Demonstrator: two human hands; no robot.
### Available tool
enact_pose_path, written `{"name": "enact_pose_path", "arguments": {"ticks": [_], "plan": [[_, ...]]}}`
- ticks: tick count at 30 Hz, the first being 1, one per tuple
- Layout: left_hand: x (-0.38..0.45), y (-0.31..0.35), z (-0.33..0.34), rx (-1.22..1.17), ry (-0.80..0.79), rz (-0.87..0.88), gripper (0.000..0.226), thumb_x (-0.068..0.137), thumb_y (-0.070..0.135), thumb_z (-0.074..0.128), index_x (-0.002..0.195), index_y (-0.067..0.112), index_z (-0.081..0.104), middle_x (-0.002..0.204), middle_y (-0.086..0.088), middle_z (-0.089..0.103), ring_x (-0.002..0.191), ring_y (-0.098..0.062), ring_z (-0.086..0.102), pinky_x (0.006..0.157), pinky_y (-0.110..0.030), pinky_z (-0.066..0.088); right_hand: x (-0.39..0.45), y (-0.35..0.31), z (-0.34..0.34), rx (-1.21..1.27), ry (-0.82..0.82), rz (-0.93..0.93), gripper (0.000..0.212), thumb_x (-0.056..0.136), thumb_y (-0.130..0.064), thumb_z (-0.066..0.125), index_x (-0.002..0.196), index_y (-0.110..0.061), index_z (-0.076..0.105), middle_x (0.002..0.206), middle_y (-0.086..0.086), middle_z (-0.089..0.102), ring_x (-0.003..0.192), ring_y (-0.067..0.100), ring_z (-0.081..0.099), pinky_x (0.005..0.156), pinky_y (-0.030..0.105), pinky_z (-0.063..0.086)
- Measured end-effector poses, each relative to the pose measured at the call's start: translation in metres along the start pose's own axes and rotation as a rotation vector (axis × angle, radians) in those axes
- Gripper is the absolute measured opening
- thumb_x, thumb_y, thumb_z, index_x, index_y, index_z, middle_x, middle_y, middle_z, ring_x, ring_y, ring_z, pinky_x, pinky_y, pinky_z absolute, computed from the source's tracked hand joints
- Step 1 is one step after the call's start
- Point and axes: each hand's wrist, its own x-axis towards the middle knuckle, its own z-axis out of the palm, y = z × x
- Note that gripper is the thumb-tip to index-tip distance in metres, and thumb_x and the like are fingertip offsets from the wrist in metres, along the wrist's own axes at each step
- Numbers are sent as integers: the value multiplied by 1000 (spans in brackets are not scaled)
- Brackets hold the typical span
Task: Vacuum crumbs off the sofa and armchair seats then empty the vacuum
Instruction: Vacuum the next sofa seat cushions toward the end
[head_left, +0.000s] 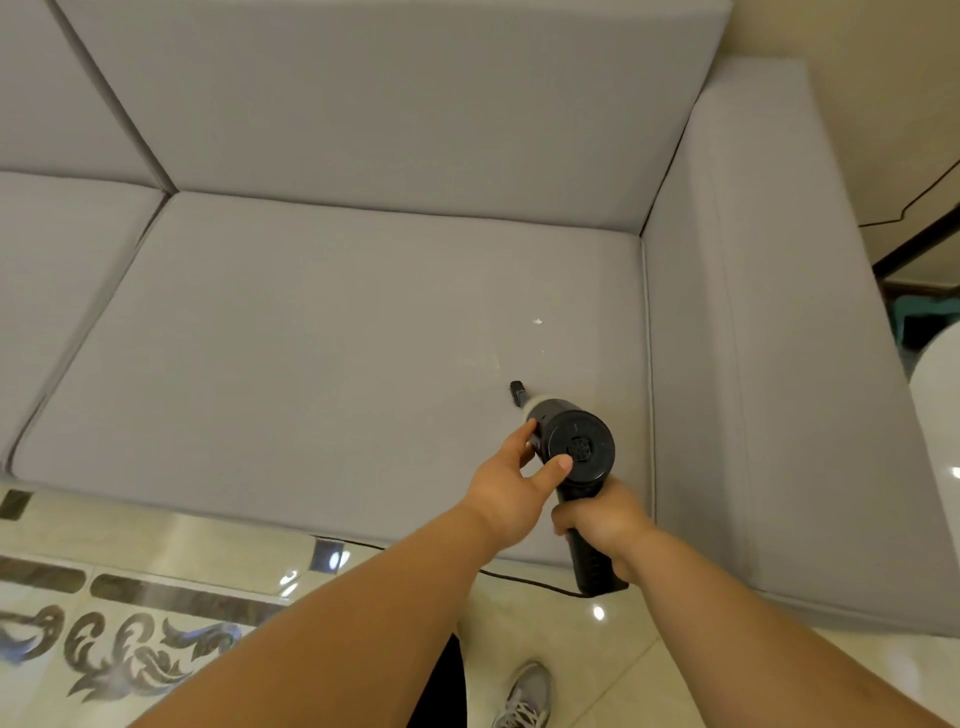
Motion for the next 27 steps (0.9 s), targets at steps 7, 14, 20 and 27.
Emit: {"name": "enact_pose_path", "arguments": {"ticks": [7,14,20,27], "plan": [[-18,0,11,-32,13,20,69,88,42,61,148,33,26,144,4,45,125,-23,51,105,-41,41,-19,10,-7,-15,21,-32,35,65,2,71,95,-12,62,84,14,64,79,32,62,70,39,54],[-47,-21,4,-46,101,15,71,84,44,66,145,32,32,139,2,51,127,-15,48,106,-39,41,-37,18,4,-70,-80,-52,34,65,0,71,96,-12,61,81,10,64,75,26,60,64,33,49],[-53,-37,12,-53,82,-12,71,85,43,65,146,34,31,140,1,49,125,-19,51,106,-41,41,-37,34,10,-92,-78,-30,37,66,0,72,97,-15,61,86,9,65,79,26,61,61,30,47],[-42,-19,29,-87,13,22,69,88,39,63,147,33,28,144,3,45,126,-22,50,108,-41,38,-34,38,-7,-28,36,-44,38,64,-1,71,99,-15,62,86,12,65,80,31,62,71,39,52]]}}
